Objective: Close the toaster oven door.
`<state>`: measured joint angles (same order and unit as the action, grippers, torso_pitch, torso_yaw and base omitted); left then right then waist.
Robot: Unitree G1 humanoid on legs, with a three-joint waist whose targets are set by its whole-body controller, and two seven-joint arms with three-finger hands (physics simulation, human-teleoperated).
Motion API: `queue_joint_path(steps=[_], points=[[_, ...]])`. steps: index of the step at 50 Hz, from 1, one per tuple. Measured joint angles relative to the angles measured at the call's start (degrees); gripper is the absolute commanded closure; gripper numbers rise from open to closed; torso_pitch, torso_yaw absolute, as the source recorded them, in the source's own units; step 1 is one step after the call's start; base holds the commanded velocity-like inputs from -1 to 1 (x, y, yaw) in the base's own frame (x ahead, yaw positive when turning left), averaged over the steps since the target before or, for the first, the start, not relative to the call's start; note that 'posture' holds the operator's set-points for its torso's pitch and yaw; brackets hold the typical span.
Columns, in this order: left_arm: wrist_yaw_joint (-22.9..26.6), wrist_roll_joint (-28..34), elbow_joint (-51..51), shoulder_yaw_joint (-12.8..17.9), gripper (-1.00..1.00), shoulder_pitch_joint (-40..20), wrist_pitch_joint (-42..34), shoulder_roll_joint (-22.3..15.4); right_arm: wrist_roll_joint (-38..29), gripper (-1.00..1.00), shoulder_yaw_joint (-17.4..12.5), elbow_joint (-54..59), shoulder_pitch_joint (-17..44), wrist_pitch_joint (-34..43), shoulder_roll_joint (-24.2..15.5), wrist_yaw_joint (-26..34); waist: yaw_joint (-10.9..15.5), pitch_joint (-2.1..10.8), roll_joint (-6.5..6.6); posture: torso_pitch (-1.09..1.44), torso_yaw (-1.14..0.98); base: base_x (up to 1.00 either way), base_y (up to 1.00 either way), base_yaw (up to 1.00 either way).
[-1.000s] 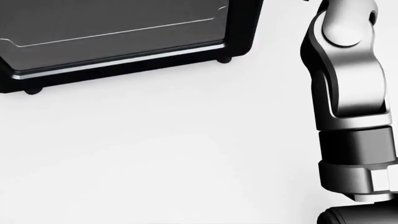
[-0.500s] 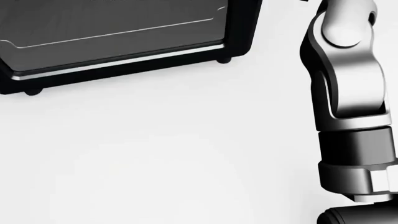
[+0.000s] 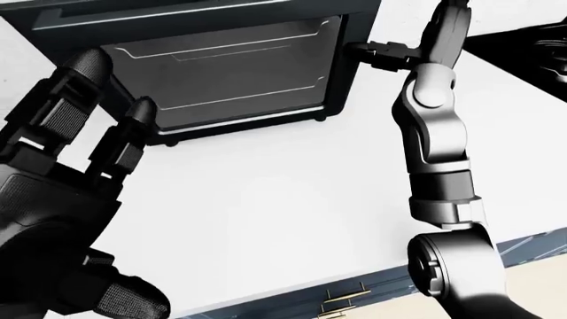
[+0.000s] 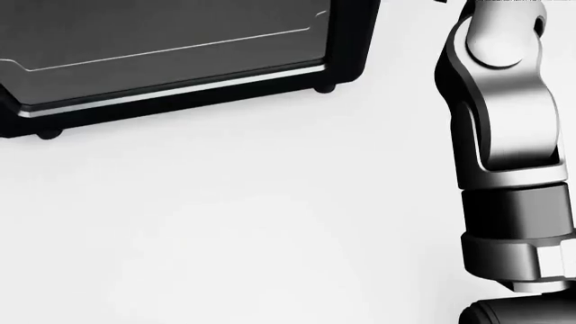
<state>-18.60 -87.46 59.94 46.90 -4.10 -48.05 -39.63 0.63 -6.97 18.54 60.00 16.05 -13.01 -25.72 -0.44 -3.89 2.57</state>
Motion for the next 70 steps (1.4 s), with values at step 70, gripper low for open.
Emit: queue_joint_path(steps=[70], points=[[-3.06,14.55,-12.30,-22.16,-1.00,-18.36,-5.55,4.51,0.36,-1.00,-0.09,-0.97,0.18,0.31,0.04,-0.53,0.12,0.64,-0.41,0.00,0.00,0.00,0.00,0.00]])
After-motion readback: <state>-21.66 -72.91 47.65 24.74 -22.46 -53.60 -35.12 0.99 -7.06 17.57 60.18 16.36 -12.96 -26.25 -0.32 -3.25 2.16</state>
